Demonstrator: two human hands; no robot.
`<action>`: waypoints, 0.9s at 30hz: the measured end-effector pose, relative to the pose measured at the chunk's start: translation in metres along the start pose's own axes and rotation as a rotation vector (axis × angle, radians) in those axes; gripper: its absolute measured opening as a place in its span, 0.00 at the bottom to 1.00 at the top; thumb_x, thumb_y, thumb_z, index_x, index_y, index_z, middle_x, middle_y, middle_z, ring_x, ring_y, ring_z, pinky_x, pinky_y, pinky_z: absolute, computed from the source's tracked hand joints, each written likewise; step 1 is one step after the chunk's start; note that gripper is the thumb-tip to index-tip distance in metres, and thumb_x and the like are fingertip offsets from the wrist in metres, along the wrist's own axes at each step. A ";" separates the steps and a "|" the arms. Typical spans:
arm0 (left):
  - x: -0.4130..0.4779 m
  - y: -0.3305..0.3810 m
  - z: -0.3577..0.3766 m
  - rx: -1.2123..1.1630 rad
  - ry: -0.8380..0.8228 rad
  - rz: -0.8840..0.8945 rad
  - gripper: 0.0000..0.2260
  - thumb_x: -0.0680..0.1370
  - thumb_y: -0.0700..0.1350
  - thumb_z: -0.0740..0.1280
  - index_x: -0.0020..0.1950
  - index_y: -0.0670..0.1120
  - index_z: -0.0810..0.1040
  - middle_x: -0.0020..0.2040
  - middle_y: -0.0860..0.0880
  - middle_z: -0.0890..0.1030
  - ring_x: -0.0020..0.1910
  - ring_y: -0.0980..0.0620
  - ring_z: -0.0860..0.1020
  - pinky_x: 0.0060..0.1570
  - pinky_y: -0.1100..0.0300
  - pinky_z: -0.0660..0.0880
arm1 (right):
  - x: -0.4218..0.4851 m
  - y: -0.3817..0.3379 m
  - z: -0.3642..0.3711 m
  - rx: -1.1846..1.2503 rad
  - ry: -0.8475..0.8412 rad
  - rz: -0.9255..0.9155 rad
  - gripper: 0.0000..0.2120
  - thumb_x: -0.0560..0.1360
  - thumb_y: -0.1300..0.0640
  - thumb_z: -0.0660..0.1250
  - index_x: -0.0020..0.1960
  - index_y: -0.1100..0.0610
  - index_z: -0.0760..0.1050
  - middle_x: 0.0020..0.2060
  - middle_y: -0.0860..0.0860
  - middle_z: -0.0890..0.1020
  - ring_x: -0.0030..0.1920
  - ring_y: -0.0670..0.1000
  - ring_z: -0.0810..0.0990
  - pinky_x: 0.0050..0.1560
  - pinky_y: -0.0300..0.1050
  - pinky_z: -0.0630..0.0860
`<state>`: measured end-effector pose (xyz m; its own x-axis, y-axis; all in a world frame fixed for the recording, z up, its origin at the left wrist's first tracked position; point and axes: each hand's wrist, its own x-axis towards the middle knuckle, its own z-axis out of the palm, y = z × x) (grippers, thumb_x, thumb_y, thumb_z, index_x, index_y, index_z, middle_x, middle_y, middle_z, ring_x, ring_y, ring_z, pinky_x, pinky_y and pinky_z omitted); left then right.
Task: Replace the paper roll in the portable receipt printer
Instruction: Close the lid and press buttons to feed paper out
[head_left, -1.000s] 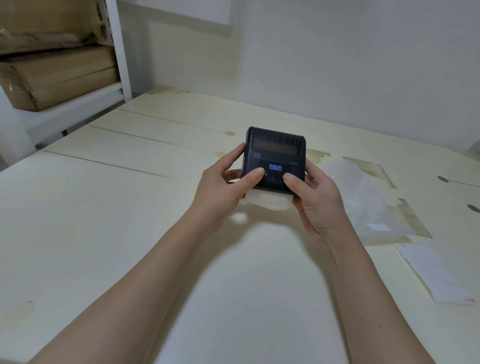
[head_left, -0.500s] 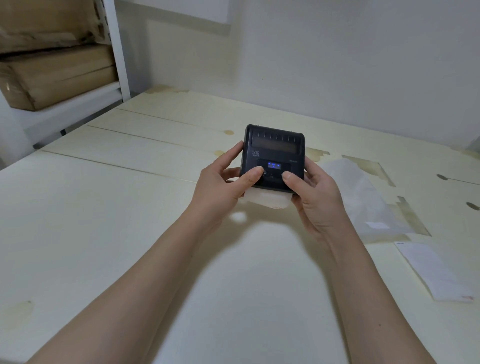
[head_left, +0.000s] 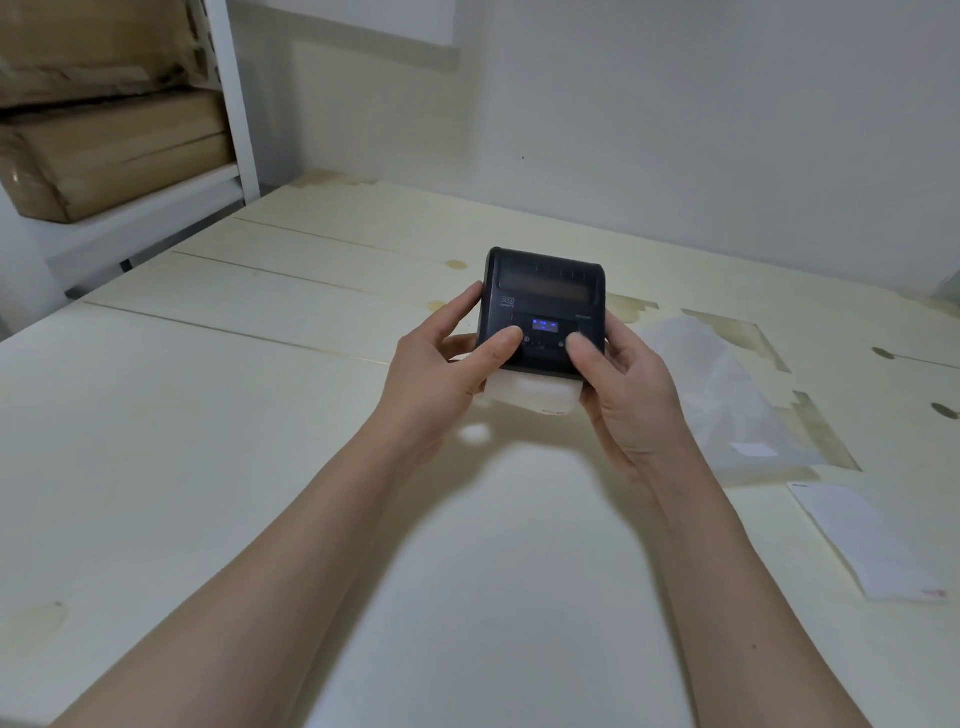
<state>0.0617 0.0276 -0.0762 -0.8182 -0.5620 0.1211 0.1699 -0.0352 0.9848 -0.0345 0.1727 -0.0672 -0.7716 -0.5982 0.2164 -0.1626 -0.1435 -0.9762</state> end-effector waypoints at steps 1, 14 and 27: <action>0.000 0.001 0.000 -0.014 0.014 -0.012 0.27 0.73 0.52 0.74 0.71 0.60 0.71 0.48 0.53 0.85 0.38 0.60 0.78 0.37 0.67 0.73 | -0.001 -0.002 0.002 -0.002 -0.002 0.011 0.18 0.79 0.53 0.63 0.68 0.57 0.73 0.62 0.59 0.80 0.64 0.60 0.78 0.66 0.65 0.70; 0.008 -0.008 -0.010 -0.048 0.171 -0.131 0.27 0.74 0.49 0.74 0.72 0.55 0.71 0.49 0.45 0.86 0.49 0.44 0.85 0.54 0.49 0.81 | -0.007 -0.009 0.013 -0.188 0.079 0.340 0.29 0.78 0.33 0.47 0.76 0.44 0.56 0.65 0.52 0.73 0.51 0.54 0.84 0.41 0.54 0.83; 0.015 -0.024 -0.012 0.200 0.182 -0.134 0.32 0.64 0.61 0.74 0.68 0.59 0.75 0.47 0.50 0.87 0.45 0.48 0.86 0.56 0.45 0.79 | -0.011 -0.009 0.015 -0.448 0.082 0.443 0.34 0.75 0.30 0.46 0.76 0.45 0.56 0.40 0.45 0.79 0.36 0.52 0.85 0.60 0.56 0.76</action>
<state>0.0521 0.0098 -0.0996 -0.7114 -0.7025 -0.0185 -0.0596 0.0342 0.9976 -0.0155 0.1689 -0.0602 -0.8661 -0.4606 -0.1942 -0.0447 0.4584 -0.8876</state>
